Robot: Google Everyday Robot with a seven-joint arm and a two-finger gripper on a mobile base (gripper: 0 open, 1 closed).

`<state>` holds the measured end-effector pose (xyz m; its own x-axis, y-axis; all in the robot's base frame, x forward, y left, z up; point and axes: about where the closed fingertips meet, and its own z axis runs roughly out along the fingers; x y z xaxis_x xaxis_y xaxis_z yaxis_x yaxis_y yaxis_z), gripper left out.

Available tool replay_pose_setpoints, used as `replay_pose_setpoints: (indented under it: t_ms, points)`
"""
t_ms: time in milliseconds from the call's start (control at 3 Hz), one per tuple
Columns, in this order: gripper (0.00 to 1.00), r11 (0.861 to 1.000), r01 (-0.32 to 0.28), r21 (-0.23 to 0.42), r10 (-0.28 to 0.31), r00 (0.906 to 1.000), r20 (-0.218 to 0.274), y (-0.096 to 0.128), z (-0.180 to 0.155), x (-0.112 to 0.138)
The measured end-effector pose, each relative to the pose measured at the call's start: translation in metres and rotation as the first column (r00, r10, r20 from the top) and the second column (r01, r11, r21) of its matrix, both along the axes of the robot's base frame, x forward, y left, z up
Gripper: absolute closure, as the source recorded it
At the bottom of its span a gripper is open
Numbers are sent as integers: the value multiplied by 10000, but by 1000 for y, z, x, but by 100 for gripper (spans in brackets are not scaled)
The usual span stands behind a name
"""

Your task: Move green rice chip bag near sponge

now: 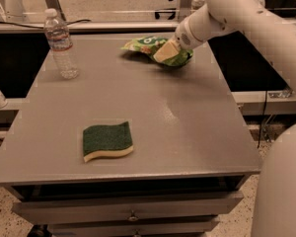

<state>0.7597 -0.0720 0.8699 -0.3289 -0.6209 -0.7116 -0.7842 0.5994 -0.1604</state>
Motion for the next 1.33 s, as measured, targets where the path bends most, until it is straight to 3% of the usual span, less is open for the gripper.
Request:
replay_pose_setpoints:
  t_ms: [667,1000,1333]
  points:
    - [85,9996,284,14,-284,9995,135,-14,16,-14]
    - [100,9995,267,138,-270,9994,215,-23,34,-36]
    - [100,9996,37,269,-46,9993,362,-29,52,-69]
